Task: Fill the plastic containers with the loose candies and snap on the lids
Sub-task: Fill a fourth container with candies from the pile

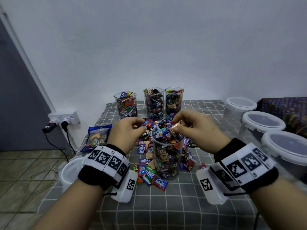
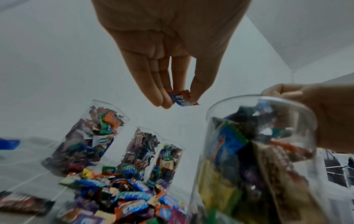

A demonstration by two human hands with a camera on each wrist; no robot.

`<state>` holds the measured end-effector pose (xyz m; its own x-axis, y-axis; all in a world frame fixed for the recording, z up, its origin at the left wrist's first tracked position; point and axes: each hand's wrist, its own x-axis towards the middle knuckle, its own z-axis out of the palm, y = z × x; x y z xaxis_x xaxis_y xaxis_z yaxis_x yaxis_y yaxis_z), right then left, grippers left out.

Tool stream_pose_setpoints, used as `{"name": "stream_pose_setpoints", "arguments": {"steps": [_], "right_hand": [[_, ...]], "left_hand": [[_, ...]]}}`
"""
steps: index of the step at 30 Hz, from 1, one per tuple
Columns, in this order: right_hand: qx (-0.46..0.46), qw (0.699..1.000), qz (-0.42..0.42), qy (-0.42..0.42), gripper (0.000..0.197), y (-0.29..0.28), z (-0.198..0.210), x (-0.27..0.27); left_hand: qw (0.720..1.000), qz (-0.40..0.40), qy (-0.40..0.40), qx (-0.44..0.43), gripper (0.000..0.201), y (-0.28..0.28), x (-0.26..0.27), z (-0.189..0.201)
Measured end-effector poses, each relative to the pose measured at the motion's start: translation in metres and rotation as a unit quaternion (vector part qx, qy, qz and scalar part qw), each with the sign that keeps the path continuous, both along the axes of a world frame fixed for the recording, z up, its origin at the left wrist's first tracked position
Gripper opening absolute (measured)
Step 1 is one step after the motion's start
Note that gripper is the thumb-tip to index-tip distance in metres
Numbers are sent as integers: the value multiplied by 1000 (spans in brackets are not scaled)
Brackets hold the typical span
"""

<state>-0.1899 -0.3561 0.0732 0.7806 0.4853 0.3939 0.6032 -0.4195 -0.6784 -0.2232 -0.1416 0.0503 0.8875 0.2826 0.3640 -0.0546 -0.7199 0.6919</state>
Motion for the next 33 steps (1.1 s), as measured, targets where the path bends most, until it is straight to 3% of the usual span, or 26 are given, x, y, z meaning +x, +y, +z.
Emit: {"name": "stream_pose_setpoints", "arguments": {"steps": [6, 9, 12, 16, 17, 22, 27, 30, 33], "right_hand": [[-116, 990, -58, -59, 22, -2, -1, -3], [-77, 992, -78, -55, 30, -7, -9, -5], [-8, 997, -82, 4, 43, -10, -22, -9], [35, 991, -19, 128, 97, -10, -44, -8], [38, 988, -1, 147, 103, -9, -49, -7], [79, 981, 32, 173, 93, -2, -61, -5], [96, 978, 42, 181, 84, 4, -68, -3], [93, 979, 32, 178, 80, 3, -70, -2], [92, 979, 34, 180, 79, 2, -70, -2]], "left_hand": [[998, -43, -15, -32, 20, -11, 0, 13], [997, -69, -19, -25, 20, -19, 1, 20], [996, -93, -18, 4, 20, -28, 1, 27], [990, -126, -2, 60, 21, -38, 2, 32], [988, -132, 9, 82, 22, -41, 2, 33], [976, -127, 30, 171, 23, -47, 5, 35], [977, -129, 6, 170, 20, -46, 8, 41], [965, -183, 56, 181, 22, -50, 11, 44], [939, -207, 113, 250, 24, -55, 15, 43]]}}
